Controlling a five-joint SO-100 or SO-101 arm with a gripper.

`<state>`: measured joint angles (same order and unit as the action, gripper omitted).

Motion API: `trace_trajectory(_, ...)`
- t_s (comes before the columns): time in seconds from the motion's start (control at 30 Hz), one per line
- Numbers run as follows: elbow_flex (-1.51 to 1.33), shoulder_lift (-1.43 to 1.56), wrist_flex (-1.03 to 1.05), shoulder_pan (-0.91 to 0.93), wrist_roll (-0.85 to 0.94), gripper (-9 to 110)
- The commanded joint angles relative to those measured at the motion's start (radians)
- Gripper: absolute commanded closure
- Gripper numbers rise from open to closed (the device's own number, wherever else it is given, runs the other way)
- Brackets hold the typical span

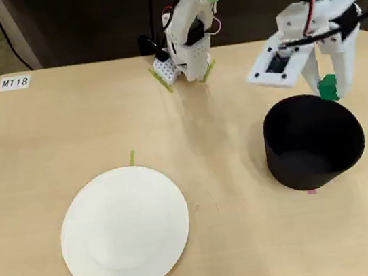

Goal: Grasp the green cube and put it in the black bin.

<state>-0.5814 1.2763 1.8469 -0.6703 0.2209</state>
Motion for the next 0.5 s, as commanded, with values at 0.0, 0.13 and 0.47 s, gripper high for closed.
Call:
trace_trajectory(0.0, -0.044, -0.002, -0.015, -0.012, -0.002, 102)
trace_trajectory(0.13, -0.075, -0.052, -0.017, -0.017, 0.009, 102)
trace_trajectory(0.47, -0.075, -0.107, -0.071, -0.015, -0.038, 101)
